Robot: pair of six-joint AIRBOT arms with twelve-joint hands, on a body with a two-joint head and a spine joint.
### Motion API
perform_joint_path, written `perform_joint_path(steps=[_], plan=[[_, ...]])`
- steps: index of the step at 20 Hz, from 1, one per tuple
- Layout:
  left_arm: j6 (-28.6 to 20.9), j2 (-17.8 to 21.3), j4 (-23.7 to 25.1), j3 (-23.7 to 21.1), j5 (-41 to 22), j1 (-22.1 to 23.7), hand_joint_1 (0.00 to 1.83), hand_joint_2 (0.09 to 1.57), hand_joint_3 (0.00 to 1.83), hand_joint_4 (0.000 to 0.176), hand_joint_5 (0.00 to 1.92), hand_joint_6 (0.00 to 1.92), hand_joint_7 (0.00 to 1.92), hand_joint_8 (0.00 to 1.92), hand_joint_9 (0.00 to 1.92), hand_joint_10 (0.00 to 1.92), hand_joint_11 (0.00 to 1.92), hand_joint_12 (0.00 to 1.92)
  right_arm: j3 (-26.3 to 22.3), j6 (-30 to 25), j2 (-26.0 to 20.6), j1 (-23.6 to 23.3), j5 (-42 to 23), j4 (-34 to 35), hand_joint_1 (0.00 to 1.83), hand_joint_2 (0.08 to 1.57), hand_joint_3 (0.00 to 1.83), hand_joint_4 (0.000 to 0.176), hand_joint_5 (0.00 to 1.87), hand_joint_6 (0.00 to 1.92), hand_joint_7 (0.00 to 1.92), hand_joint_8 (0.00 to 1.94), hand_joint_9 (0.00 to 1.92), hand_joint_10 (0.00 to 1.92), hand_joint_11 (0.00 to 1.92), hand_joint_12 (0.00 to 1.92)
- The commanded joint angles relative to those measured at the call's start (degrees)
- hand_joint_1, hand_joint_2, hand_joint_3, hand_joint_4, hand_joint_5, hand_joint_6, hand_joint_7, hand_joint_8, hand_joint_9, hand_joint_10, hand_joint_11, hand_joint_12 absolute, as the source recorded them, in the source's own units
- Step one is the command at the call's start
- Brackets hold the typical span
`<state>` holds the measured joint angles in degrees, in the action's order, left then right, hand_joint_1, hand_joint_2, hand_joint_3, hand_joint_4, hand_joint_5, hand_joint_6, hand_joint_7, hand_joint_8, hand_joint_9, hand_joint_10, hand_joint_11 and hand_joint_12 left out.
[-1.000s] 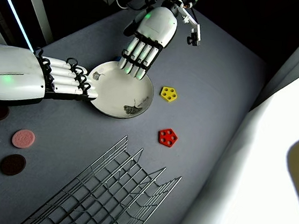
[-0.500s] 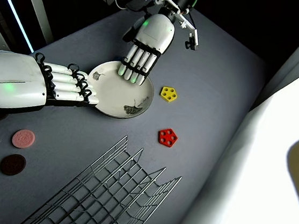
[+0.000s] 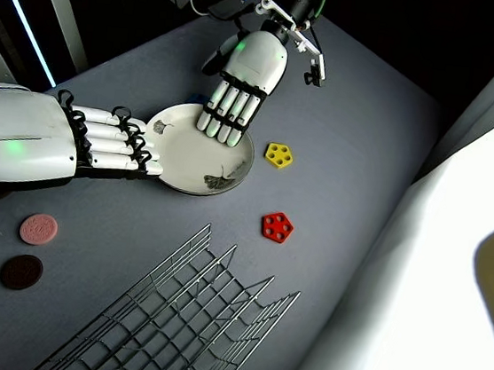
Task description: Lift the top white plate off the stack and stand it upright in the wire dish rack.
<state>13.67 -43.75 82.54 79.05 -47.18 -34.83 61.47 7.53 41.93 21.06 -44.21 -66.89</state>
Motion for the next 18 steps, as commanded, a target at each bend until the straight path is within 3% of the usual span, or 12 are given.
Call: perform_joint_path(steps=[1, 10, 16, 18], plan=[[0.33, -0.51, -0.11, 0.05, -0.17, 0.0, 0.08, 0.97, 0.0, 0.0, 0.03, 0.0, 0.05, 0.0, 0.07, 0.0, 0.08, 0.01, -0.05, -0.24, -0.51, -0.28, -3.68, 2.85, 0.12, 0.92, 0.0, 0.0, 0.13, 0.0, 0.16, 0.0, 0.19, 0.0, 0.21, 0.01], [-0.06, -1.9, -0.03, 0.46, 1.94, -0.83, 0.06, 0.97, 0.0, 0.0, 0.04, 0.01, 0.07, 0.01, 0.07, 0.0, 0.09, 0.01, -0.91, 0.36, -0.35, -0.4, -3.68, 2.05, 0.14, 0.92, 0.0, 0.0, 0.15, 0.01, 0.19, 0.01, 0.21, 0.01, 0.23, 0.01], [-0.01, -7.59, -3.76, 4.55, 4.69, 0.35, 0.09, 0.98, 0.0, 0.0, 0.04, 0.0, 0.07, 0.0, 0.07, 0.0, 0.08, 0.0, -1.08, 1.9, -0.27, -1.25, -3.77, 2.8, 0.1, 0.95, 0.01, 0.0, 0.11, 0.0, 0.15, 0.0, 0.17, 0.0, 0.17, 0.0], [0.01, -9.82, -4.31, 6.44, 4.88, 1.48, 0.09, 0.98, 0.0, 0.0, 0.03, 0.0, 0.06, 0.0, 0.06, 0.0, 0.07, 0.0, -1.07, 4.67, -0.19, -1.43, -3.79, 3.74, 0.13, 0.94, 0.0, 0.0, 0.11, 0.0, 0.16, 0.0, 0.18, 0.0, 0.17, 0.0]])
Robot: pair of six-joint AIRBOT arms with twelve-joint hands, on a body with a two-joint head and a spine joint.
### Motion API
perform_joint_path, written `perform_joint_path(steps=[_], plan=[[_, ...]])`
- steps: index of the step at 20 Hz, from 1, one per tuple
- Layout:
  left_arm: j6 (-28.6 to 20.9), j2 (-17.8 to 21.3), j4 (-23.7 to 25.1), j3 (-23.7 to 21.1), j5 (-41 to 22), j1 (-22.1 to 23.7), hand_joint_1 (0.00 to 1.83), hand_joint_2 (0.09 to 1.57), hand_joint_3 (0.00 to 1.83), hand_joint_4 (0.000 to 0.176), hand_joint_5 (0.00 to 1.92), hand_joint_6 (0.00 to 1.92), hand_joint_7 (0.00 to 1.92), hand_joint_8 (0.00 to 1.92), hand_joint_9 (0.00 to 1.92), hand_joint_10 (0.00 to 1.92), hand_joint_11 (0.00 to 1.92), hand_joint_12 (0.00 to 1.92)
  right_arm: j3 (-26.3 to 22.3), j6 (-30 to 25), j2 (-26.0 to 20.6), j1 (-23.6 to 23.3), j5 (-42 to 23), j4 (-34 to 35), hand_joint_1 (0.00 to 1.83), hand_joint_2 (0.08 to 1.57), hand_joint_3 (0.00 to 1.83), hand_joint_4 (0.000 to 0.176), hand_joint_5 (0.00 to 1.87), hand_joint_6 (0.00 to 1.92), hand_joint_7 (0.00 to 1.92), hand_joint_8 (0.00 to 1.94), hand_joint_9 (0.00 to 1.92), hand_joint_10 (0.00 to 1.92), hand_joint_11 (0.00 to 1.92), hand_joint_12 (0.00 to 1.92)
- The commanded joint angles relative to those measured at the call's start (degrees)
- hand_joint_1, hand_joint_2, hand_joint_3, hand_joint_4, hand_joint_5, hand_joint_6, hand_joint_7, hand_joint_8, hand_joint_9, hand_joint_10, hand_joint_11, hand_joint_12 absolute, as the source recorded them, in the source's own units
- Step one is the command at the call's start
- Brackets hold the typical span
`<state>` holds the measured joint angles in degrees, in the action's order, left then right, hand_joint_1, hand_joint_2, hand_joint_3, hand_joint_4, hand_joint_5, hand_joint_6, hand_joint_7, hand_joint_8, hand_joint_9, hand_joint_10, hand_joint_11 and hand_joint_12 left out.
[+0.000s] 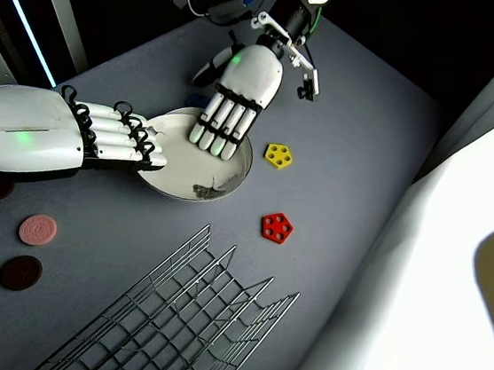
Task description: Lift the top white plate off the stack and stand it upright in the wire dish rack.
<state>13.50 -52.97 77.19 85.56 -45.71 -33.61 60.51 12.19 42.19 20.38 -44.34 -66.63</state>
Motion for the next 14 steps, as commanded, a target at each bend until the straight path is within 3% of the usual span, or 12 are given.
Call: perform_joint_path(steps=[1, 7, 9, 14], plan=[[0.19, -1.52, 1.44, 0.49, 3.44, 0.84, 0.09, 0.98, 0.0, 0.0, 0.03, 0.0, 0.06, 0.0, 0.06, 0.0, 0.07, 0.0, 0.03, 1.59, -0.32, -0.86, -3.65, 3.9, 0.13, 0.94, 0.0, 0.0, 0.11, 0.0, 0.16, 0.0, 0.18, 0.0, 0.17, 0.0], [0.16, -3.39, 2.84, 1.15, 3.67, 2.37, 0.08, 0.97, 0.0, 0.0, 0.04, 0.01, 0.07, 0.0, 0.07, 0.0, 0.09, 0.01, 3.24, 2.13, 1.58, -1.22, -3.62, 5.19, 0.11, 0.92, 0.0, 0.0, 0.1, 0.0, 0.14, 0.0, 0.16, 0.0, 0.17, 0.0], [0.15, -3.37, 3.11, 1.24, 3.52, 2.36, 0.16, 0.96, 0.0, 0.0, 0.06, 0.01, 0.09, 0.01, 0.09, 0.01, 0.09, 0.01, 4.75, 2.16, 2.88, -1.23, -3.61, 5.67, 0.09, 0.92, 0.0, 0.0, 0.1, 0.01, 0.15, 0.01, 0.18, 0.01, 0.18, 0.0], [0.12, -3.32, 3.29, 1.5, 3.35, 2.36, 0.08, 0.97, 0.0, 0.0, 0.04, 0.0, 0.06, 0.0, 0.07, 0.0, 0.08, 0.01, 7.04, 2.9, 6.16, -0.94, -2.74, 6.42, 0.55, 0.89, 0.0, 0.0, 0.09, 0.01, 0.15, 0.0, 0.19, 0.01, 0.25, 0.03]])
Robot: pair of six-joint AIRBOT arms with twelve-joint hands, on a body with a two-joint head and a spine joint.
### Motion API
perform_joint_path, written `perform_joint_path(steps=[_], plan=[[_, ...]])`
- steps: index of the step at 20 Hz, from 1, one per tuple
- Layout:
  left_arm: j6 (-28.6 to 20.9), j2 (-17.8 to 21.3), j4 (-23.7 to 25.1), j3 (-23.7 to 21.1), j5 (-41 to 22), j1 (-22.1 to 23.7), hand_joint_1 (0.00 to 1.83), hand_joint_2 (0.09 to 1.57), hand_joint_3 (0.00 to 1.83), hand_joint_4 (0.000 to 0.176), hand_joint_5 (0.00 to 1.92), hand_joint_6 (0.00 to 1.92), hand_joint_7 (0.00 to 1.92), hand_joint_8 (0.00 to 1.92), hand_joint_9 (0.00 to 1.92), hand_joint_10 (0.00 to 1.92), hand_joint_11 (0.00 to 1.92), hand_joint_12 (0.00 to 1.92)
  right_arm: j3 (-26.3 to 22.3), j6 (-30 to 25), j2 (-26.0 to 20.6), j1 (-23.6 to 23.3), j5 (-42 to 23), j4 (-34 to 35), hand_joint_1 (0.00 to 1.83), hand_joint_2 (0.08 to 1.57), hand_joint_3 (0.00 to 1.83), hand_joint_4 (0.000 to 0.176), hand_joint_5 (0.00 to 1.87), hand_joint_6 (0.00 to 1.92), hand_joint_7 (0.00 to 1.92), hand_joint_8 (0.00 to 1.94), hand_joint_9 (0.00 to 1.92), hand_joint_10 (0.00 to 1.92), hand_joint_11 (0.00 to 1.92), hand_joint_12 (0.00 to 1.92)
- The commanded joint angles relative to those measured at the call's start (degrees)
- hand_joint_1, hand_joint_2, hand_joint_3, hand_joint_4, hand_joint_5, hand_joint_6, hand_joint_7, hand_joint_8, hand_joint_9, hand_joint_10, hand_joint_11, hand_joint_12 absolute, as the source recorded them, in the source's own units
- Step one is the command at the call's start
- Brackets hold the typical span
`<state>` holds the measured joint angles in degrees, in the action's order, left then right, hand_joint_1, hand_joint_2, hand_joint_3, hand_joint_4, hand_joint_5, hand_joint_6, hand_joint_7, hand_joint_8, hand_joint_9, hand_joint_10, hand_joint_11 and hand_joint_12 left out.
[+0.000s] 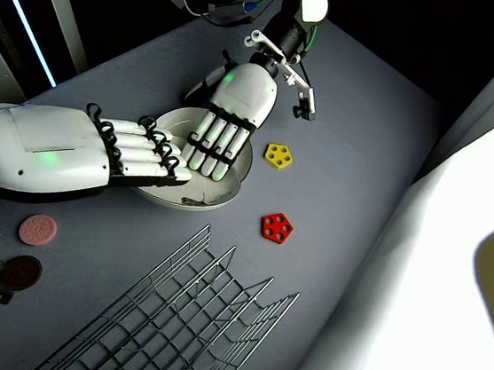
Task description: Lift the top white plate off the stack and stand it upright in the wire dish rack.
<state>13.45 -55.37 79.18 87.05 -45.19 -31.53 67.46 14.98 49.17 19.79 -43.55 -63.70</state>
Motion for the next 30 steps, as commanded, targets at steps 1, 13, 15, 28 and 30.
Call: perform_joint_path(steps=[1, 13, 15, 28, 30], plan=[[0.14, -0.91, 1.3, 0.02, 2.84, 0.29, 0.08, 0.98, 0.0, 0.0, 0.05, 0.0, 0.07, 0.0, 0.07, 0.0, 0.08, 0.01, 0.41, 0.18, -0.19, -0.32, -3.41, 3.61, 0.69, 0.89, 0.0, 0.0, 0.1, 0.01, 0.16, 0.01, 0.2, 0.01, 0.27, 0.04], [0.09, -0.87, 1.03, 0.02, 3.16, 0.29, 0.12, 0.97, 0.0, 0.0, 0.05, 0.0, 0.09, 0.0, 0.1, 0.0, 0.12, 0.04, 0.97, 3.4, 3.21, 0.43, -2.42, 4.54, 1.28, 0.95, 0.0, 0.0, 0.3, 0.01, 0.24, 0.0, 0.29, 0.0, 0.36, 0.05], [0.1, -0.84, 0.95, 0.02, 3.21, 0.29, 0.11, 0.98, 0.0, 0.0, 0.02, 0.0, 0.04, 0.0, 0.05, 0.0, 0.07, 0.02, 0.98, 3.4, 3.68, 0.5, -2.01, 4.91, 1.29, 0.97, 0.01, 0.0, 0.3, 0.0, 0.28, 0.01, 0.32, 0.01, 0.37, 0.05], [0.15, -0.88, 0.06, 0.36, 3.33, 0.44, 0.11, 0.98, 0.0, 0.0, 0.03, 0.0, 0.07, 0.0, 0.08, 0.0, 0.08, 0.01, 1.01, 5.99, 7.04, 2.06, 0.11, 9.15, 1.31, 0.99, 0.0, 0.0, 0.4, 0.01, 0.35, 0.01, 0.39, 0.01, 0.48, 0.07], [0.15, -0.91, 0.06, 0.42, 3.33, 0.47, 0.13, 0.97, 0.0, 0.0, 0.05, 0.01, 0.08, 0.0, 0.08, 0.0, 0.09, 0.01, 1.11, 7.16, 7.53, 2.72, 0.23, 9.73, 1.36, 1.0, 0.01, 0.0, 0.4, 0.01, 0.37, 0.01, 0.4, 0.01, 0.5, 0.08]])
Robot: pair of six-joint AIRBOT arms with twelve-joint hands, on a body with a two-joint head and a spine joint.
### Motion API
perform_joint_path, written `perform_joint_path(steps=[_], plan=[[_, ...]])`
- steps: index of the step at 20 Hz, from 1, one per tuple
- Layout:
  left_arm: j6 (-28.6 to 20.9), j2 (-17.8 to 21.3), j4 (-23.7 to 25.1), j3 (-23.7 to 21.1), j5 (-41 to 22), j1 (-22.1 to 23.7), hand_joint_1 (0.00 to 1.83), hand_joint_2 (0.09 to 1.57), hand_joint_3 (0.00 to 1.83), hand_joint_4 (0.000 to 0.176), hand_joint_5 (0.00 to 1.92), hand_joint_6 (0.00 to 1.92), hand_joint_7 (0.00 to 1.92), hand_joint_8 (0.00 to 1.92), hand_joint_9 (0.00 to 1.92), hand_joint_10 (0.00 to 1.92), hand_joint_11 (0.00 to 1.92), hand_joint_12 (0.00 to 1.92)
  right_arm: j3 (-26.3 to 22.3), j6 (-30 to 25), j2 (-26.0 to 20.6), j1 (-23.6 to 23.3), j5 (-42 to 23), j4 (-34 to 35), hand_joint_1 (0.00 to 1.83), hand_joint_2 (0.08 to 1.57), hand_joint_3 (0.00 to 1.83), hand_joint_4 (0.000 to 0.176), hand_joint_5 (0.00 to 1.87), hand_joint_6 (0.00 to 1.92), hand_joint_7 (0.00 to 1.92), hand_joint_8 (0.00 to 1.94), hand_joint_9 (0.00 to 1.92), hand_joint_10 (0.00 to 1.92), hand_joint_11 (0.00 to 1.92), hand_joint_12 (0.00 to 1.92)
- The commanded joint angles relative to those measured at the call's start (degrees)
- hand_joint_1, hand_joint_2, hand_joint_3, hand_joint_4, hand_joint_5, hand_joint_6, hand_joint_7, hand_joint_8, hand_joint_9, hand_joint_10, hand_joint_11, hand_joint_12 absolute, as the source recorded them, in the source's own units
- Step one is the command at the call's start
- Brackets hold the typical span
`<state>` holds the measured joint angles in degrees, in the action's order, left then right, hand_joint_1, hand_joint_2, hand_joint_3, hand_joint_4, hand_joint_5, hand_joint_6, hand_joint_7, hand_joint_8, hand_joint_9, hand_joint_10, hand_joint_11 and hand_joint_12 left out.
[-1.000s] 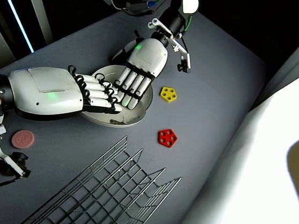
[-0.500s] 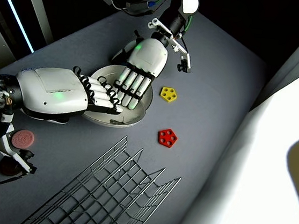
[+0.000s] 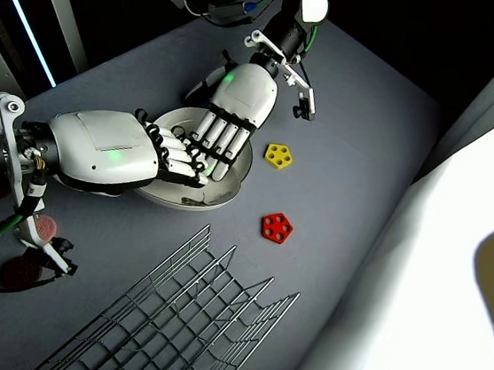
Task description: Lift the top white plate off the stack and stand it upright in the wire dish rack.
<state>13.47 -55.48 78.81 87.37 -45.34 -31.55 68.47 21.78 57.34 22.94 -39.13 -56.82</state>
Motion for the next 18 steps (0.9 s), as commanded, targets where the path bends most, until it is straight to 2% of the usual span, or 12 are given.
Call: perform_joint_path(steps=[1, 4, 9, 12, 13, 14, 15, 16, 18], plan=[[0.13, -0.81, 0.43, 0.1, 3.5, 0.5, 0.12, 0.97, 0.0, 0.0, 0.04, 0.0, 0.07, 0.0, 0.08, 0.0, 0.09, 0.01, 0.21, 0.7, -0.42, -0.14, -4.18, 3.12, 1.37, 1.01, 0.01, 0.0, 0.4, 0.0, 0.38, 0.01, 0.41, 0.01, 0.51, 0.08], [0.13, -0.82, 0.42, 0.11, 3.52, 0.52, 0.12, 0.98, 0.0, 0.0, 0.03, 0.0, 0.06, 0.0, 0.06, 0.0, 0.06, 0.0, 1.03, 1.56, 0.19, 0.86, -4.18, 4.08, 1.37, 1.01, 0.0, 0.0, 0.41, 0.0, 0.43, 0.01, 0.45, 0.01, 0.54, 0.08], [0.14, -0.94, 0.41, 0.25, 3.53, 0.58, 0.05, 0.99, 0.01, 0.0, 0.03, 0.0, 0.07, 0.0, 0.06, 0.0, 0.05, 0.0, 2.02, 2.08, 0.17, 2.09, -4.2, 6.1, 1.4, 1.07, 0.0, 0.0, 0.64, 0.01, 0.67, 0.01, 0.71, 0.01, 0.74, 0.1], [0.13, -0.99, 0.35, 0.25, 3.53, 0.58, 0.11, 0.98, 0.0, 0.0, 0.04, 0.0, 0.09, 0.01, 0.09, 0.01, 0.09, 0.02, 2.13, 2.14, -0.03, 2.15, -4.29, 6.41, 1.4, 1.12, 0.0, 0.0, 0.78, 0.01, 0.78, 0.01, 0.83, 0.01, 0.86, 0.09], [0.14, -0.99, 0.34, 0.25, 3.53, 0.58, 0.13, 0.98, 0.0, 0.0, 0.04, 0.0, 0.09, 0.0, 0.09, 0.01, 0.11, 0.03, 2.05, 2.14, -0.07, 2.15, -4.46, 6.43, 1.74, 1.02, 0.0, 0.0, 0.86, 0.01, 0.88, 0.01, 0.93, 0.01, 0.86, 1.02], [0.14, -1.0, 0.34, 0.25, 3.53, 0.58, 0.11, 0.98, 0.0, 0.0, 0.05, 0.01, 0.1, 0.01, 0.11, 0.02, 0.13, 0.03, 1.87, 2.14, -0.17, 2.15, -4.55, 6.53, 1.74, 0.99, 0.05, 0.0, 0.92, 0.0, 0.97, 0.0, 0.99, 0.62, 0.9, 1.34], [0.14, -1.0, 0.34, 0.26, 3.53, 0.59, 0.09, 0.98, 0.0, 0.0, 0.04, 0.0, 0.1, 0.01, 0.12, 0.01, 0.13, 0.03, 1.68, 2.14, -0.29, 2.15, -4.67, 6.63, 1.55, 1.02, 0.01, 0.0, 0.95, 0.76, 1.15, 0.31, 1.15, 0.6, 1.03, 1.28], [0.14, -0.99, 0.34, 0.26, 3.52, 0.67, 0.09, 0.98, 0.0, 0.0, 0.05, 0.01, 0.12, 0.01, 0.13, 0.02, 0.15, 0.04, 1.42, 2.14, -0.4, 2.15, -4.77, 6.65, 1.51, 1.04, 0.0, 0.0, 0.96, 0.9, 1.13, 0.49, 1.14, 0.65, 1.02, 1.28], [0.13, -0.95, 0.24, 0.28, 3.49, 0.94, 0.08, 0.98, 0.0, 0.0, 0.06, 0.01, 0.11, 0.01, 0.12, 0.01, 0.14, 0.04, 1.06, 2.14, -0.52, 2.15, -4.88, 6.67, 1.5, 1.04, 0.0, 0.0, 0.98, 0.91, 1.11, 0.52, 1.15, 0.66, 1.05, 1.28]])
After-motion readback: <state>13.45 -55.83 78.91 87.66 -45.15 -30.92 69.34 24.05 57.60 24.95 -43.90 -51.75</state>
